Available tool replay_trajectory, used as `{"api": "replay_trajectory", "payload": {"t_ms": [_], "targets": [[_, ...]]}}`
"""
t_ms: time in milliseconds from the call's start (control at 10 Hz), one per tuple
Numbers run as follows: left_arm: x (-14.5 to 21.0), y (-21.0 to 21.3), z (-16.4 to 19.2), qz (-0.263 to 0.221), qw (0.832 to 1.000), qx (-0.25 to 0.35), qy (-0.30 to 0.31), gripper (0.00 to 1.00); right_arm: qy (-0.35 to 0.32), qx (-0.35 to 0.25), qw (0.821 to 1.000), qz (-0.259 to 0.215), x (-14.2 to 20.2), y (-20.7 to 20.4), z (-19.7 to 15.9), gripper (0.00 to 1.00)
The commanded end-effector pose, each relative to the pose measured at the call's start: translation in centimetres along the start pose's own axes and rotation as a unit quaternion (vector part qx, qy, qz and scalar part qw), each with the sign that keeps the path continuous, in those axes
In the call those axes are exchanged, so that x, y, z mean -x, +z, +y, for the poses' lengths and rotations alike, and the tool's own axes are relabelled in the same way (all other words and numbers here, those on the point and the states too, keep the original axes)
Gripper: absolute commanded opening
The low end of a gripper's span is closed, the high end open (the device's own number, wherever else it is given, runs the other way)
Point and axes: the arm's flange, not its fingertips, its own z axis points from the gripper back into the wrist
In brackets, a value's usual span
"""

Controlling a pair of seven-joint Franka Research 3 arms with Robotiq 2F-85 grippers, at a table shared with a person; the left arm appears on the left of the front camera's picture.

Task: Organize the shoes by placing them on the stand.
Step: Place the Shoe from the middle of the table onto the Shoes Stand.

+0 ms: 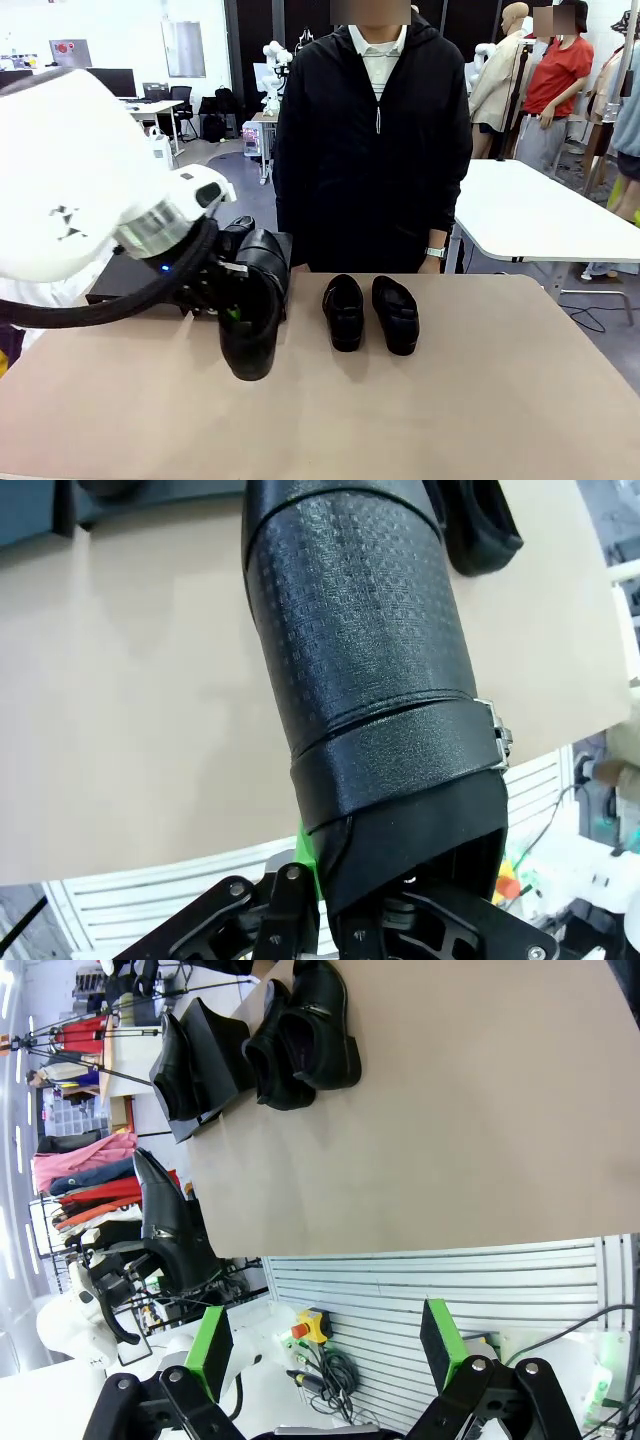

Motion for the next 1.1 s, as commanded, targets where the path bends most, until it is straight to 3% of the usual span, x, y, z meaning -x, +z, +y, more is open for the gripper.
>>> {"api": "replay_trajectory", "payload": {"t_ms": [0, 200, 500, 800, 900, 1000], "targets": [[-1.1, -0.2, -1.4, -0.003, 1.000, 0.009, 0.008, 0.00, 0.010, -0.013, 1.000, -0.002, -0.1, 0.1, 0.1, 1.00], [-0.1, -0.7, -1.0, 0.007, 1.000, 0.000, -0.002, 0.00, 0.010, -0.013, 1.000, -0.002, -0.1, 0.1, 0.1, 1.00], [-15.4, -7.1, 1.1, -0.067, 0.998, 0.012, -0.001, 0.00, 0.010, -0.013, 1.000, -0.002, -0.1, 0.1, 0.1, 1.00], [-23.1, -11.6, 3.2, -0.079, 0.996, -0.027, 0.028, 0.00, 0.010, -0.013, 1.000, -0.002, -0.1, 0.1, 0.1, 1.00], [-24.9, -12.2, 3.6, -0.078, 0.996, -0.037, 0.029, 0.00, 0.010, -0.013, 1.000, -0.002, -0.1, 0.1, 0.1, 1.00], [-21.4, -12.1, 5.8, -0.079, 0.996, -0.012, 0.025, 0.00, 0.010, -0.013, 1.000, -0.002, -0.1, 0.1, 0.1, 1.00]]}}
